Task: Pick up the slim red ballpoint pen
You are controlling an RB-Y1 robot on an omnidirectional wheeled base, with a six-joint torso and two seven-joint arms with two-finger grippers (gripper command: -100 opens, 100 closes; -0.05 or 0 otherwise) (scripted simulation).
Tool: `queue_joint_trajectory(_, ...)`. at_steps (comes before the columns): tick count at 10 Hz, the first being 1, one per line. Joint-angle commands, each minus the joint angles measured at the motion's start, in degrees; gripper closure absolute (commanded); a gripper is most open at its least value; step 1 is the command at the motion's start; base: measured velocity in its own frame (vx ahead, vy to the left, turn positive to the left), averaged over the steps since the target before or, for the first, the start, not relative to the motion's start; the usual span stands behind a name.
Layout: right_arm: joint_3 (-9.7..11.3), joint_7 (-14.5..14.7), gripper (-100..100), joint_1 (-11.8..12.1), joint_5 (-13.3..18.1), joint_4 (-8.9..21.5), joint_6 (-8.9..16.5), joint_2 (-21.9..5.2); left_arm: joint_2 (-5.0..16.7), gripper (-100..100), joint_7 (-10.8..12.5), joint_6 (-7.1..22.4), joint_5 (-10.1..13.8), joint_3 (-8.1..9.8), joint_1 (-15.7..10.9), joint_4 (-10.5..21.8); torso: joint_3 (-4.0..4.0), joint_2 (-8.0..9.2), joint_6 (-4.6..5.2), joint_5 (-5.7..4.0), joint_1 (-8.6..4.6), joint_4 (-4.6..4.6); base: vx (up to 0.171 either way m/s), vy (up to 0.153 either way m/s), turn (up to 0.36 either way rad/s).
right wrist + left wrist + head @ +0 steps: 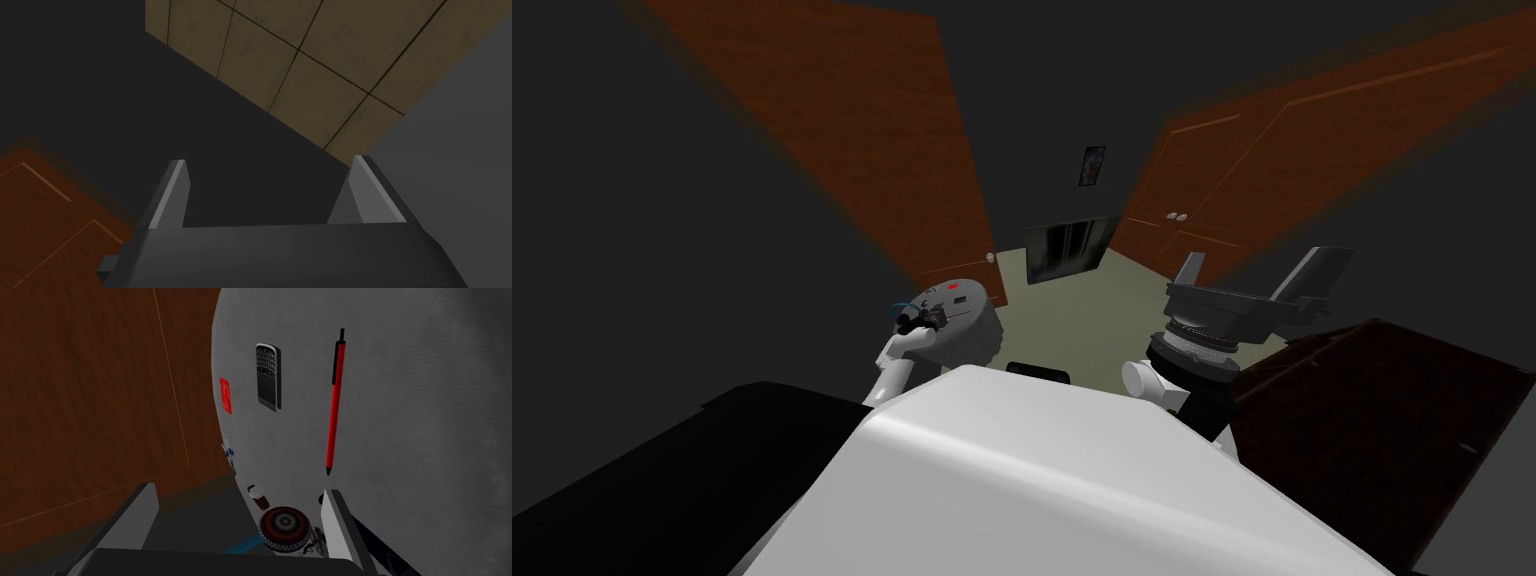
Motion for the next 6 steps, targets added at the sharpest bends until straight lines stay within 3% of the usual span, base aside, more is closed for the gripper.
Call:
queue_joint_trajectory(1, 0.0, 0.0, 0, 0.0, 0.0, 0.0, 0.0, 0.0, 0.8, -100, -0.7, 2.9, 1.0, 1.14, -1.1, 2.9, 0.0, 0.0, 0.0, 0.0, 0.0, 0.0, 0.037, -0.036, -0.133)
queue_joint_trajectory(2, 0.0, 0.0, 0, 0.0, 0.0, 0.0, 0.0, 0.0, 0.8, -100, -0.7, 3.8, 1.0, 1.14, -1.1, 3.0, -0.01, -0.04, 0.04, 0.0, -0.03, 0.0, 0.041, -0.031, -0.062)
queue_joint_trajectory(3, 0.0, 0.0, 0, 0.0, 0.0, 0.0, 0.0, 0.0, 1.5, -100, -1.5, 5.4, 1.9, 2.14, -2.2, 5.7, -0.02, -0.04, 0.0, 0.0, -0.02, -0.01, 0.059, -0.042, -0.096)
queue_joint_trajectory(6, 0.0, 0.0, 0, 0.0, 0.0, 0.0, 0.0, 0.0, 2.2, -100, -2.3, 10.2, 2.6, 3.06, -3.3, 8.9, -0.08, -0.14, 0.03, 0.0, 0.01, -0.02, 0.062, -0.024, -0.067)
